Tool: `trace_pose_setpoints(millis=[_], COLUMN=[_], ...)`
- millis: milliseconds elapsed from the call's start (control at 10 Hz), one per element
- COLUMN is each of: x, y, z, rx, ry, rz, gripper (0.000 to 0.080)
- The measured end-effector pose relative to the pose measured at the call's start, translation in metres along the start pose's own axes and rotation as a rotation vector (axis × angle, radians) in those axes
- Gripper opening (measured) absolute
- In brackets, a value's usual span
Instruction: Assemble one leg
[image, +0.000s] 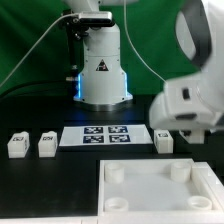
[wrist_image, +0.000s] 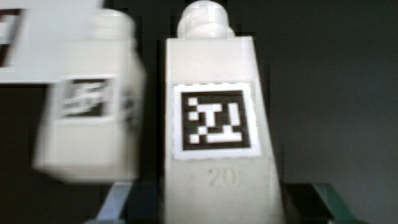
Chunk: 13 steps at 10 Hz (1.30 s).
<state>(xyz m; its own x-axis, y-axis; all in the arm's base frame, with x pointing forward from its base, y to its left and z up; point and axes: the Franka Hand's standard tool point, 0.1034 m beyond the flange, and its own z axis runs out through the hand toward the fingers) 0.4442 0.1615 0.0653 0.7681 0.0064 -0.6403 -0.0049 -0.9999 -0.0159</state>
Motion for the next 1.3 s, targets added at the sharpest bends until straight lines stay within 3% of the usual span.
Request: trace_pose_setpoints(millis=[100,300,400,600,800,900,1100,1200,1300], x=[0.001,-0.012,-0.019,-0.015,-0.014,-0.015,0.002,0.011,0.015], y=[0.011,0.031,0.033,0.028,0.025,0.028,0.059,0.069,0.071], z=[-0.037,-0.071,-0.086,-0.076,-0.079,-0.081,-0.153,-0.167,-0.180], rx=[0.032,0.067,0.076,0.081,0.104,0.102,0.106,0.104,0.115], ry=[0.158,0.364,0.485,0.621,0.808,0.872,1.066,1.120,1.210], rz=[-0.007,0.022,0.030,0.019,0.020,0.001,-0.003,0.005,0.011], gripper=[0.0291,0.0291,0.0291,0.0291,0.0291,0.0291,0.0291,0.0291,0.0291])
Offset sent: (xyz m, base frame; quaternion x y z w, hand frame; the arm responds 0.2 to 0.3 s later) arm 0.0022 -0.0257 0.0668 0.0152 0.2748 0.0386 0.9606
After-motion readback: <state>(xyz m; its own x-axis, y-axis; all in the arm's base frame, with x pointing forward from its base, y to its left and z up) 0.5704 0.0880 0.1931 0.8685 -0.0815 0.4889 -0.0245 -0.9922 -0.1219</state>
